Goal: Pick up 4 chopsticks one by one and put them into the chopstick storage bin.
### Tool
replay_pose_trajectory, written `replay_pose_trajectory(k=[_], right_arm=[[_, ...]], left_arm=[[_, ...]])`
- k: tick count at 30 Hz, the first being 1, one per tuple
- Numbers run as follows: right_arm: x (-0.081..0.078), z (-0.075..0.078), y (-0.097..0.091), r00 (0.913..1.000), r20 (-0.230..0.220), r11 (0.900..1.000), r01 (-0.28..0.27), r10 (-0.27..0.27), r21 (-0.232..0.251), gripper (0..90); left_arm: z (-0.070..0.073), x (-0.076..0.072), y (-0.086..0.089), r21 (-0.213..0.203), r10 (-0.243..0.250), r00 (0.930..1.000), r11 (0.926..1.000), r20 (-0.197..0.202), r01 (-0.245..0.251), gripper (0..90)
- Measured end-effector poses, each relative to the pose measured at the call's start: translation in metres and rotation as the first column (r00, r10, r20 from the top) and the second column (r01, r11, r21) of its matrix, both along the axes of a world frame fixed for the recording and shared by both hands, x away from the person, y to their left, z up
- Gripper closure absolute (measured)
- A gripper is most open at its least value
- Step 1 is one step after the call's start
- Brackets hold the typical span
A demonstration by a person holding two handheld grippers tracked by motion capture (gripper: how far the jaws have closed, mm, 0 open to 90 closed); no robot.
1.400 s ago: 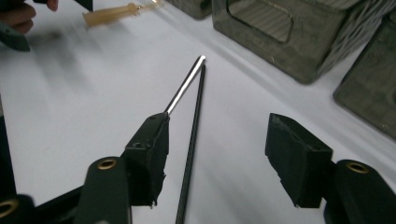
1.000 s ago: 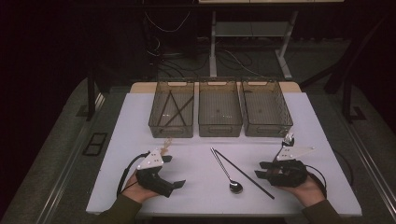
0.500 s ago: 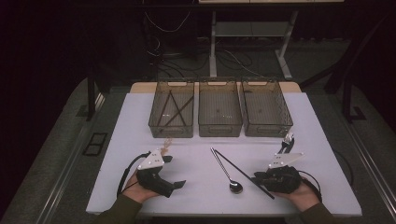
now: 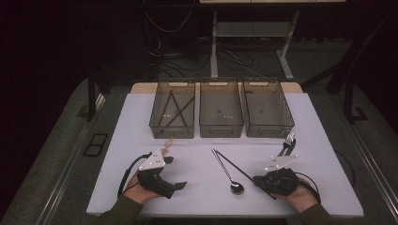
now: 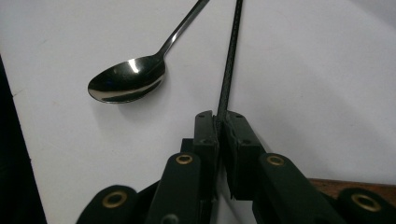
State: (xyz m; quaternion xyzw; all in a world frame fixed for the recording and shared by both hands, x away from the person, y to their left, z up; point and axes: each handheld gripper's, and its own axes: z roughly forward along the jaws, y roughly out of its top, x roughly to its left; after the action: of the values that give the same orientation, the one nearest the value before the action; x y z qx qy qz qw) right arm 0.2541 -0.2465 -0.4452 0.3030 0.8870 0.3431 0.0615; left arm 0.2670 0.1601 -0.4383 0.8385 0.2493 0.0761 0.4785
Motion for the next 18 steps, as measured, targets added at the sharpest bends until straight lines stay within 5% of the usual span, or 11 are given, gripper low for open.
replay_pose_trajectory(k=[18], right_arm=[[0.0004,0.0017,0.0021,0.9996,-0.013,0.9996,0.026,-0.026,-0.011,85.7]], left_arm=[[0.0002,0.0000,0.0001,0.000,-0.002,1.0000,1.0000,0.000,0.002,0.0]])
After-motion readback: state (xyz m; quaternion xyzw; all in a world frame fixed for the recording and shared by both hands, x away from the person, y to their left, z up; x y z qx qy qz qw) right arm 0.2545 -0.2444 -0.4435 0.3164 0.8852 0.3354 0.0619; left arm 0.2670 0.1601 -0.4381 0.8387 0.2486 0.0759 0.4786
